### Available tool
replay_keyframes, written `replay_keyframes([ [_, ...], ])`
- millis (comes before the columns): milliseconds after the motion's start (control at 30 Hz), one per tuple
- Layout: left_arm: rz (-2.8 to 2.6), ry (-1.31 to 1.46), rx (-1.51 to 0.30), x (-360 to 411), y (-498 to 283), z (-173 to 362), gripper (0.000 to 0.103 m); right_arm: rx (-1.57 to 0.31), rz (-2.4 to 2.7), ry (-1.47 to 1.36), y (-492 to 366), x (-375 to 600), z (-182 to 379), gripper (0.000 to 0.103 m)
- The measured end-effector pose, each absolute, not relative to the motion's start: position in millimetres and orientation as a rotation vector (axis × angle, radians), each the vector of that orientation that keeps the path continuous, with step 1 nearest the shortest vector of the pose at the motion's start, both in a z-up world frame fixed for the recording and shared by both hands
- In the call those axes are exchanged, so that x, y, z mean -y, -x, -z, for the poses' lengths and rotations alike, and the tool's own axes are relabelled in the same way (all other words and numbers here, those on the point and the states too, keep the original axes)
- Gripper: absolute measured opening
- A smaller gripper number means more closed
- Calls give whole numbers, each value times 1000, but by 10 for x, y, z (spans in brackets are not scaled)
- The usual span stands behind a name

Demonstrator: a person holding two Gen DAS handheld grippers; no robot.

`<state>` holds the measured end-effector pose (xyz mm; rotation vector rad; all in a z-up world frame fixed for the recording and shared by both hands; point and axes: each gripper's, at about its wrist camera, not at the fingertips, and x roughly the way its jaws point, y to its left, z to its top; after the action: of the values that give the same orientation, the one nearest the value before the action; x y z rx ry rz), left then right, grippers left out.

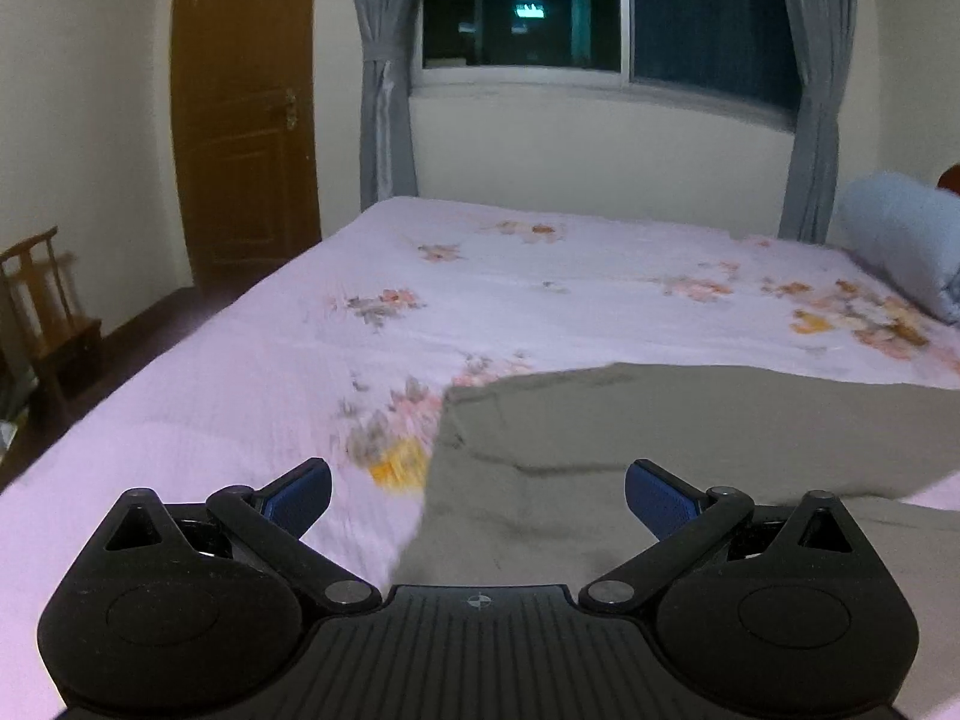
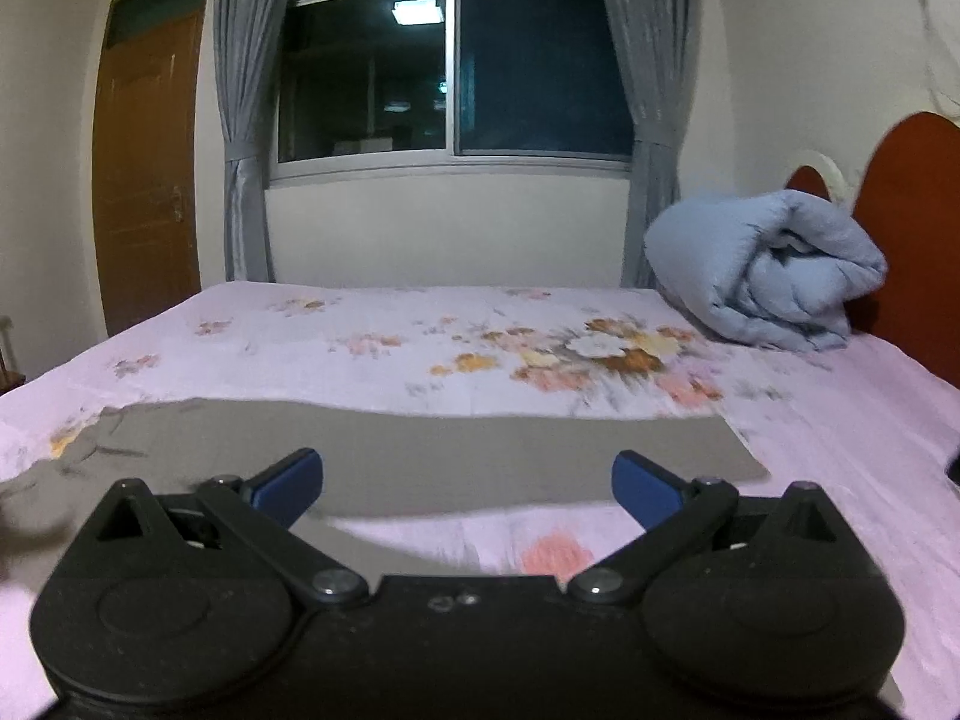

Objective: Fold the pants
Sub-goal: 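Move the left gripper toward the sweatpants leg cuffs while the right gripper approaches the pants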

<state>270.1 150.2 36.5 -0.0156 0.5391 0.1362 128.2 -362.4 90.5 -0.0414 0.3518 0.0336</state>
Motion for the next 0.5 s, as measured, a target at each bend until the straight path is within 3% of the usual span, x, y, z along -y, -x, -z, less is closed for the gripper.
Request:
replay_keyframes([
  [200,-77,101,-680,-1897,-3850,54,103,-386,-26,60,-2043,3450,-754,97],
  [500,-19,208,-795,-2178,-4842,804,103,-456,-67,96,-2706,3206,-294,97],
])
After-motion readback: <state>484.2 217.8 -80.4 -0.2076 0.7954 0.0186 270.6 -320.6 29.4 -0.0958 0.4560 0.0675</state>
